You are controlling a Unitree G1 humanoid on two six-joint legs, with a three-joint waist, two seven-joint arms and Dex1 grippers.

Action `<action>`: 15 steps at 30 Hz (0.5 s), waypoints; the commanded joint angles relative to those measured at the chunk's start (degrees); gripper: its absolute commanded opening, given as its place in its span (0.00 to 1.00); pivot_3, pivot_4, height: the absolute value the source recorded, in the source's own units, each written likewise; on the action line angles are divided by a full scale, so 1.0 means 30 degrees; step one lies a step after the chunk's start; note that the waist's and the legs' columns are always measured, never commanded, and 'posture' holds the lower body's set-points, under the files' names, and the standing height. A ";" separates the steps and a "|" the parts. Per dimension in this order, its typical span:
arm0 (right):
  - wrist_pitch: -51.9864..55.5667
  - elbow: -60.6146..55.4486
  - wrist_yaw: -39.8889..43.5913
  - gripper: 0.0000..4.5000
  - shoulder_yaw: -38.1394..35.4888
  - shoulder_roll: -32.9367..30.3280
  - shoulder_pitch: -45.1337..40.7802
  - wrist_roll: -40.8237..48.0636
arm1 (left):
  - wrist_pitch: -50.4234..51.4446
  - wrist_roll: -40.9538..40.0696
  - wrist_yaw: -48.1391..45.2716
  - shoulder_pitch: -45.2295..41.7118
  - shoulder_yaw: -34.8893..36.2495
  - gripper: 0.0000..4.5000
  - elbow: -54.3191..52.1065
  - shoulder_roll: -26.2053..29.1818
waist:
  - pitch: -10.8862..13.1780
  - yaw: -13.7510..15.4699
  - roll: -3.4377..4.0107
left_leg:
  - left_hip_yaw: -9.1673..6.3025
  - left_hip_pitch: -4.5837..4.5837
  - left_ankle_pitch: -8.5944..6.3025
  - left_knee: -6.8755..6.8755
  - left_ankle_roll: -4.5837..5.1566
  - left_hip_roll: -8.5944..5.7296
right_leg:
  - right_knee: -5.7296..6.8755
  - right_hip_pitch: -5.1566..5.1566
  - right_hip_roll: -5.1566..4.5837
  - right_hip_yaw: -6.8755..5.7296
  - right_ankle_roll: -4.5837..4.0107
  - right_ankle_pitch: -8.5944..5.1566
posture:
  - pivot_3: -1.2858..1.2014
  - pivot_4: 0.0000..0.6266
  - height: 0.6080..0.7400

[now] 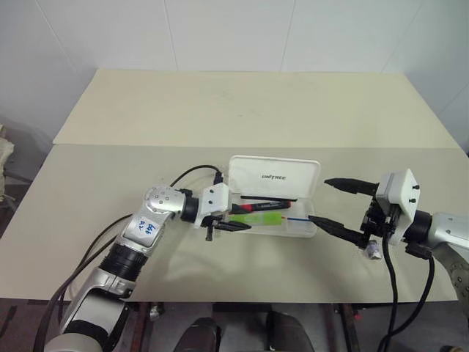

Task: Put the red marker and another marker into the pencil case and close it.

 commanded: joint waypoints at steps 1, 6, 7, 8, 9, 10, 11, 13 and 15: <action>-0.0056 -0.0843 -0.0397 1.00 -0.0619 0.0062 -0.0035 0.0480 | -0.0785 0.0402 -0.0044 -0.0407 -0.0318 0.41 0.0604 -0.0337 | -0.0001 0.0019 -0.0001 | 0.0000 0.0000 0.0000 0.0002 0.0000 -0.0003 | 0.0000 0.0003 -0.0001 0.0000 0.0000 0.0000 | 0.52 0.24 1.00; 0.0193 -0.1010 -0.0789 1.00 -0.0439 -0.0033 -0.0339 0.0700 | -0.1302 0.0244 0.0119 -0.0528 -0.0144 0.78 0.0789 -0.0977 | 0.0000 0.0005 -0.0002 | 0.0003 -0.0002 -0.0001 0.0003 0.0001 -0.0004 | -0.0007 0.0003 0.0001 -0.0004 0.0005 0.0002 | 0.52 0.24 1.00; 0.0288 -0.1050 -0.0881 1.00 -0.0388 -0.0057 -0.0459 0.0755 | -0.1208 0.0150 0.0118 -0.0521 -0.0070 0.85 0.0667 -0.1053 | 0.0000 -0.0008 -0.0002 | 0.0001 -0.0001 0.0000 0.0004 0.0001 -0.0002 | -0.0006 0.0003 0.0001 -0.0006 0.0005 0.0002 | 0.52 0.24 1.00; 0.0381 -0.1087 -0.0959 1.00 -0.0348 -0.0077 -0.0563 0.0805 | -0.1079 0.0064 0.0121 -0.0510 -0.0002 0.91 0.0546 -0.1100 | 0.0000 -0.0022 -0.0002 | 0.0003 -0.0001 0.0000 0.0004 0.0001 -0.0002 | -0.0007 0.0003 0.0001 -0.0006 0.0004 0.0003 | 0.52 0.24 1.00; 0.0475 -0.1119 -0.1030 1.00 -0.0298 -0.0082 -0.0663 0.0835 | -0.0981 -0.0047 0.0063 -0.0492 0.0061 0.91 0.0414 -0.1107 | 0.0000 -0.0027 -0.0002 | 0.0003 0.0000 0.0000 0.0004 0.0001 -0.0001 | -0.0006 0.0003 0.0001 -0.0006 0.0005 0.0002 | 0.52 0.24 1.00; 0.0552 -0.1141 -0.1087 1.00 -0.0257 -0.0085 -0.0749 0.0858 | -0.0903 -0.0181 -0.0075 -0.0443 0.0099 0.91 0.0213 -0.1054 | 0.0000 -0.0030 -0.0002 | 0.0003 0.0000 -0.0001 0.0004 0.0001 -0.0001 | -0.0006 0.0003 0.0001 -0.0006 0.0005 0.0002 | 0.52 0.24 1.00; 0.0649 -0.1150 -0.1149 1.00 -0.0199 -0.0094 -0.0868 0.0889 | -0.0770 -0.0396 -0.0292 -0.0350 0.0145 0.91 -0.0096 -0.0950 | 0.0000 -0.0028 -0.0002 | 0.0003 0.0000 -0.0001 0.0005 0.0001 -0.0001 | -0.0007 0.0003 0.0001 -0.0006 0.0006 0.0003 | 0.52 0.24 1.00; 0.0814 -0.1169 -0.1238 1.00 -0.0111 -0.0093 -0.1023 0.0952 | -0.0479 -0.0785 -0.0542 -0.0117 0.0294 0.91 -0.0745 -0.0751 | 0.0000 -0.0028 -0.0002 | 0.0002 -0.0002 0.0000 0.0009 0.0001 0.0000 | -0.0006 0.0003 0.0000 -0.0006 0.0006 0.0003 | 0.52 0.24 1.00; 0.0932 -0.1176 -0.1273 1.00 -0.0094 -0.0093 -0.1099 0.1003 | -0.0215 -0.1002 -0.0595 0.0011 0.0394 0.91 -0.1130 -0.0657 | 0.0000 -0.0016 -0.0002 | -0.0001 -0.0001 0.0000 0.0010 0.0001 0.0001 | -0.0002 0.0004 -0.0002 -0.0004 0.0006 0.0003 | 0.52 0.24 1.00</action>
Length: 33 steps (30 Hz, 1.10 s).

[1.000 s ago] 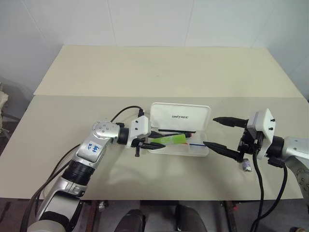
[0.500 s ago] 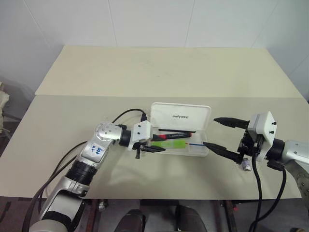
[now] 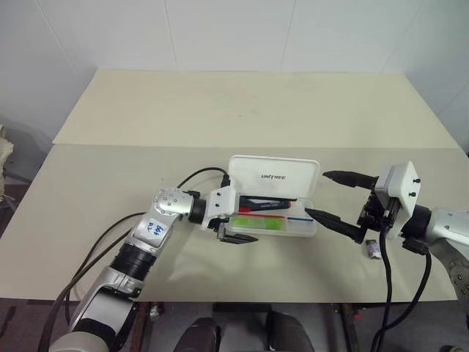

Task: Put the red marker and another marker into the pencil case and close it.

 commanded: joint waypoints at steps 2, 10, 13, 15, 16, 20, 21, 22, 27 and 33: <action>0.0432 -0.0542 -0.0241 1.00 -0.0279 -0.0033 -0.0227 0.0685 | 0.0493 -0.1296 -0.0294 0.0554 0.0899 0.91 -0.2017 0.0406 | 0.0000 -0.0023 0.0000 | -0.0009 0.0000 0.0000 0.0001 0.0000 -0.0001 | -0.0001 0.0000 0.0000 0.0002 0.0000 0.0000 | 0.52 0.24 1.00; 0.0708 0.0919 -0.0103 1.00 -0.2069 0.0098 0.2556 0.0642 | 0.1709 -0.3751 -0.0300 0.2687 0.3325 0.91 -0.5410 0.2150 | 0.0000 0.0060 -0.0001 | -0.0035 -0.0004 -0.0002 -0.0021 0.0002 0.0015 | -0.0006 -0.0005 -0.0002 0.0002 -0.0002 -0.0001 | 0.52 0.24 1.00; 0.0091 0.1644 0.0481 1.00 -0.2891 -0.0130 0.4216 0.0046 | 0.2225 -0.4445 -0.0196 0.3382 0.4138 0.91 -0.6482 0.2873 | 0.0001 0.0125 0.0004 | -0.0023 -0.0003 -0.0009 -0.0017 0.0017 0.0011 | -0.0008 0.0000 -0.0020 0.0025 -0.0003 0.0000 | 0.52 0.24 1.00; -0.0340 0.2008 0.0992 1.00 -0.3470 -0.0375 0.5294 -0.0409 | 0.2538 -0.4852 -0.0037 0.3884 0.4678 0.91 -0.7147 0.3305 | 0.0004 0.0128 0.0008 | -0.0013 0.0002 -0.0016 -0.0014 0.0028 0.0010 | -0.0010 0.0003 -0.0020 0.0035 -0.0003 0.0000 | 0.52 0.24 1.00; -0.0410 0.2130 0.1142 1.00 -0.3773 -0.0420 0.5700 -0.0481 | 0.2603 -0.5018 -0.0035 0.4144 0.4935 0.91 -0.7387 0.3542 | 0.0004 0.0126 0.0009 | -0.0011 0.0002 -0.0017 -0.0015 0.0030 0.0007 | -0.0017 0.0006 -0.0020 0.0039 -0.0002 -0.0001 | 0.52 0.24 1.00; -0.0364 0.1883 0.1211 1.00 -0.4577 -0.0462 0.6978 -0.0847 | 0.2754 -0.5522 0.0046 0.5010 0.5967 0.91 -0.7927 0.4395 | 0.0005 0.0101 0.0011 | -0.0001 0.0018 -0.0017 -0.0017 0.0029 0.0009 | -0.0027 0.0012 0.0009 0.0034 -0.0003 -0.0001 | 0.52 0.24 1.00; -0.0229 0.1722 0.1154 1.00 -0.4854 -0.0400 0.7242 -0.0799 | 0.2802 -0.5578 0.0133 0.5165 0.6132 0.91 -0.8050 0.4531 | 0.0005 0.0101 0.0011 | 0.0004 0.0025 -0.0017 -0.0017 0.0027 0.0011 | -0.0034 0.0017 0.0013 0.0032 -0.0003 -0.0002 | 0.52 0.24 1.00; -0.0112 0.1541 0.1128 1.00 -0.5150 -0.0325 0.7542 -0.0720 | 0.2938 -0.5683 0.0266 0.5292 0.6226 0.91 -0.8225 0.4618 | 0.0005 0.0104 0.0011 | 0.0005 0.0026 -0.0015 -0.0017 0.0024 0.0013 | -0.0035 0.0017 0.0017 0.0033 -0.0003 -0.0002 | 0.52 0.24 1.00; 0.0578 -0.0142 0.0055 1.00 -0.5285 0.0444 0.9182 -0.0678 | 0.2976 -0.5656 0.0863 0.5552 0.6069 0.91 -0.8464 0.4292 | 0.0005 0.0270 0.0012 | -0.0003 0.0028 -0.0011 -0.0016 0.0016 0.0022 | -0.0067 0.0034 0.0028 0.0037 -0.0005 -0.0002 | 0.52 0.24 1.00; 0.0892 -0.0242 -0.1423 1.00 -0.5052 0.1084 0.9548 -0.1268 | 0.2990 -0.5664 0.1143 0.5228 0.5811 0.91 -0.8630 0.4139 | 0.0005 0.0427 0.0014 | 0.0009 0.0025 -0.0015 -0.0018 0.0017 0.0016 | -0.0108 0.0039 0.0022 0.0077 -0.0005 -0.0002 | 0.52 0.24 1.00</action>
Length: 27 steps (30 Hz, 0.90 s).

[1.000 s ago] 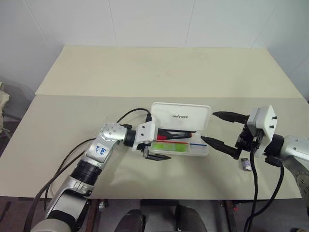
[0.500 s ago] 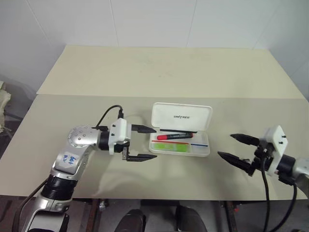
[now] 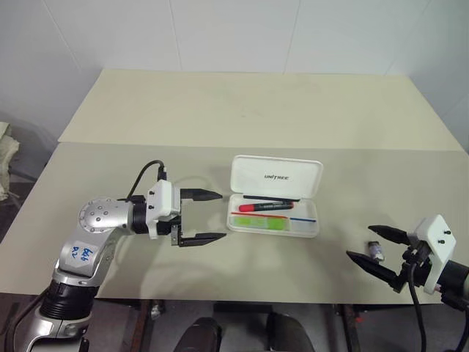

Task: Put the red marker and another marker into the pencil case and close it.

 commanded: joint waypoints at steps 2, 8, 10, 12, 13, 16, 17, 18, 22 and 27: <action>0.0535 -0.0243 -0.2314 1.00 -0.0196 0.1066 -0.0378 -0.0509 | -0.0169 -0.0263 0.0351 -0.0488 0.0134 0.91 -0.0554 -0.0073 | 0.0001 0.0035 0.0002 | -0.0003 -0.0002 0.0000 -0.0007 0.0000 -0.0001 | -0.0004 -0.0003 0.0000 0.0002 0.0000 0.0000 | 0.52 0.24 1.00; 0.1542 -0.0145 -0.4959 1.00 -0.0229 0.2394 -0.1224 -0.0826 | -0.0156 -0.0257 0.0596 -0.0441 0.0100 0.91 -0.0633 -0.0060 | 0.0004 -0.0003 0.0011 | 0.0003 0.0002 0.0000 -0.0033 -0.0003 -0.0004 | -0.0010 -0.0014 0.0007 -0.0001 0.0000 0.0000 | 0.52 0.24 1.00; 0.2102 -0.0477 -0.5481 1.00 -0.0315 0.2815 -0.1002 -0.0516 | -0.0100 -0.0274 0.0686 -0.0447 0.0020 0.91 -0.0681 -0.0110 | 0.0004 0.0032 0.0011 | -0.0005 0.0002 0.0000 -0.0040 -0.0003 -0.0004 | -0.0010 -0.0015 0.0012 -0.0003 0.0000 0.0000 | 0.52 0.24 1.00; 0.2706 -0.1059 -0.6045 1.00 -0.0303 0.3304 -0.0555 -0.0305 | -0.0112 -0.0262 0.0725 -0.0534 -0.0068 0.91 -0.0579 -0.0156 | 0.0004 0.0054 0.0013 | -0.0021 0.0001 0.0001 -0.0054 -0.0003 -0.0004 | -0.0010 -0.0015 0.0011 -0.0001 0.0000 0.0000 | 0.52 0.24 1.00; 0.2981 -0.1339 -0.6308 1.00 -0.0307 0.3543 -0.0362 -0.0212 | -0.0144 -0.0251 0.0722 -0.0581 -0.0101 0.91 -0.0513 -0.0166 | 0.0003 0.0052 0.0017 | -0.0022 0.0001 0.0000 -0.0058 -0.0003 -0.0005 | -0.0009 -0.0017 0.0010 0.0001 0.0000 0.0000 | 0.52 0.24 1.00; 0.3436 -0.2032 -0.7309 1.00 -0.0252 0.4264 0.0226 -0.0486 | -0.0209 -0.0237 0.0690 -0.0712 -0.0157 0.91 -0.0378 -0.0180 | 0.0004 0.0021 0.0019 | -0.0018 0.0002 0.0000 -0.0083 -0.0002 -0.0008 | -0.0012 -0.0026 0.0008 0.0010 0.0000 0.0000 | 0.52 0.24 1.00; 0.3462 -0.2261 -0.7673 1.00 -0.0184 0.4499 0.0485 -0.0737 | -0.0216 -0.0232 0.0673 -0.0753 -0.0172 0.91 -0.0360 -0.0175 | 0.0003 0.0006 0.0020 | -0.0016 0.0002 0.0000 -0.0084 -0.0003 -0.0010 | -0.0012 -0.0028 0.0009 0.0012 0.0001 0.0000 | 0.52 0.24 1.00; 0.3647 -0.2448 -0.8102 1.00 -0.0197 0.4819 0.0640 -0.0786 | -0.0233 -0.0233 0.0643 -0.0780 -0.0175 0.91 -0.0344 -0.0164 | 0.0001 -0.0002 0.0024 | -0.0011 0.0006 0.0000 -0.0087 -0.0002 -0.0012 | -0.0013 -0.0028 0.0009 0.0012 0.0001 0.0000 | 0.52 0.24 1.00; 0.4002 -0.2892 -0.9247 1.00 0.0004 0.5791 0.0991 -0.0860 | -0.0286 -0.0231 0.0579 -0.0812 -0.0159 0.91 -0.0280 -0.0133 | -0.0001 -0.0010 0.0030 | -0.0006 0.0019 0.0001 -0.0088 -0.0004 -0.0011 | -0.0008 -0.0028 0.0017 0.0015 0.0001 0.0000 | 0.52 0.24 1.00; 0.3873 -0.3109 -1.0197 1.00 0.0911 0.6952 0.1466 -0.1321 | -0.0249 -0.0202 0.0584 -0.1010 -0.0197 0.91 -0.0260 -0.0141 | -0.0006 -0.0015 0.0044 | -0.0011 0.0020 0.0006 -0.0091 -0.0012 -0.0008 | -0.0004 -0.0029 0.0026 0.0020 -0.0001 -0.0001 | 0.52 0.24 1.00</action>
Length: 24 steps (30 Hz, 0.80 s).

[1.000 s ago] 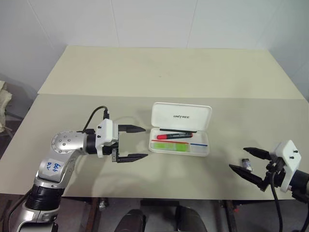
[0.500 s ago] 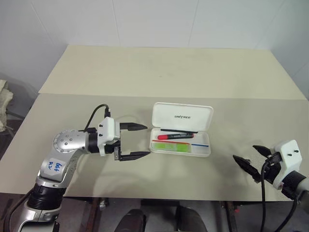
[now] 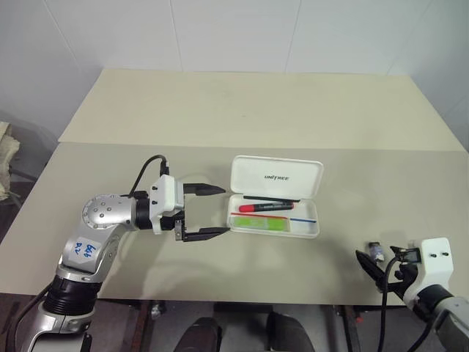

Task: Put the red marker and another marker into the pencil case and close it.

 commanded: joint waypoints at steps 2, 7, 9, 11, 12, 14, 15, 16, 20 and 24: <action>-0.0109 -0.0678 -0.0666 1.00 0.0364 0.0567 0.0200 -0.0199 | -0.0217 -0.0204 -0.0024 -0.0355 0.0014 0.91 -0.0314 -0.0029 | -0.0002 -0.0043 0.0006 | 0.0004 0.0003 0.0000 -0.0001 0.0000 -0.0002 | 0.0000 0.0000 0.0000 0.0010 0.0000 0.0000 | 0.52 0.24 1.00; -0.0189 -0.0157 -0.1169 0.78 0.0539 0.1081 -0.0354 -0.0241 | -0.0088 -0.0229 0.0043 -0.0562 0.0122 0.93 -0.0374 0.0068 | -0.0002 -0.0087 0.0012 | 0.0005 0.0007 0.0000 -0.0006 0.0001 -0.0006 | 0.0004 -0.0004 0.0008 0.0031 0.0000 0.0000 | 0.52 0.24 1.00; -0.0169 0.0022 -0.1295 0.62 0.0513 0.1195 -0.0682 -0.0232 | -0.0080 -0.0215 0.0080 -0.0579 0.0161 0.93 -0.0389 0.0094 | -0.0004 -0.0103 0.0016 | 0.0007 0.0007 0.0000 -0.0008 0.0001 -0.0006 | 0.0008 -0.0008 0.0009 0.0035 0.0000 0.0000 | 0.52 0.24 1.00; -0.0160 0.0189 -0.1425 0.45 0.0555 0.1191 -0.0987 -0.0313 | -0.0080 -0.0197 0.0140 -0.0565 0.0180 0.93 -0.0401 0.0088 | -0.0004 -0.0102 0.0016 | 0.0000 0.0011 0.0000 -0.0010 0.0001 -0.0004 | 0.0021 -0.0009 0.0014 0.0035 0.0000 0.0000 | 0.52 0.24 1.00; -0.0151 0.0238 -0.1473 0.35 0.0580 0.1165 -0.1069 -0.0363 | -0.0085 -0.0185 0.0165 -0.0542 0.0174 0.93 -0.0435 0.0087 | -0.0004 -0.0102 0.0016 | 0.0000 0.0011 0.0000 -0.0012 0.0000 -0.0004 | 0.0024 -0.0011 0.0014 0.0036 0.0000 0.0000 | 0.52 0.24 1.00; -0.0150 0.0316 -0.1573 0.19 0.0596 0.1214 -0.1268 -0.0376 | -0.0088 -0.0172 0.0234 -0.0504 0.0164 0.93 -0.0485 0.0062 | -0.0005 -0.0106 0.0018 | 0.0002 0.0012 0.0000 -0.0018 0.0001 -0.0005 | 0.0028 -0.0017 0.0014 0.0040 0.0000 0.0000 | 0.52 0.24 1.00; -0.0133 0.0338 -0.1619 0.10 0.0641 0.1201 -0.1329 -0.0434 | -0.0099 -0.0168 0.0273 -0.0474 0.0151 0.93 -0.0522 0.0036 | -0.0005 -0.0107 0.0018 | 0.0001 0.0011 0.0000 -0.0021 0.0001 -0.0005 | 0.0033 -0.0021 0.0014 0.0040 0.0000 0.0000 | 0.52 0.24 1.00; -0.0098 0.0347 -0.1660 0.08 0.0664 0.1187 -0.1388 -0.0452 | -0.0101 -0.0162 0.0331 -0.0439 0.0130 0.93 -0.0575 0.0001 | -0.0005 -0.0107 0.0018 | 0.0001 0.0011 0.0000 -0.0024 0.0001 -0.0005 | 0.0033 -0.0022 0.0014 0.0040 0.0000 0.0000 | 0.52 0.24 1.00; -0.0107 0.0456 -0.1652 0.08 0.0756 0.0930 -0.1739 -0.0533 | -0.0204 -0.0146 0.0446 -0.0414 0.0103 0.93 -0.0526 -0.0077 | -0.0007 -0.0165 0.0015 | 0.0004 0.0013 0.0000 -0.0029 0.0001 -0.0005 | 0.0049 -0.0030 0.0013 0.0045 -0.0001 0.0000 | 0.52 0.24 1.00; -0.0825 0.0777 -0.0215 0.08 0.1375 -0.0520 -0.2431 -0.0988 | -0.0354 -0.0074 0.0528 -0.0370 0.0071 0.93 -0.0464 -0.0121 | -0.0008 -0.0376 0.0014 | 0.0026 0.0014 0.0001 -0.0009 0.0002 -0.0014 | 0.0056 -0.0028 0.0012 0.0069 -0.0001 0.0000 | 0.52 0.24 1.00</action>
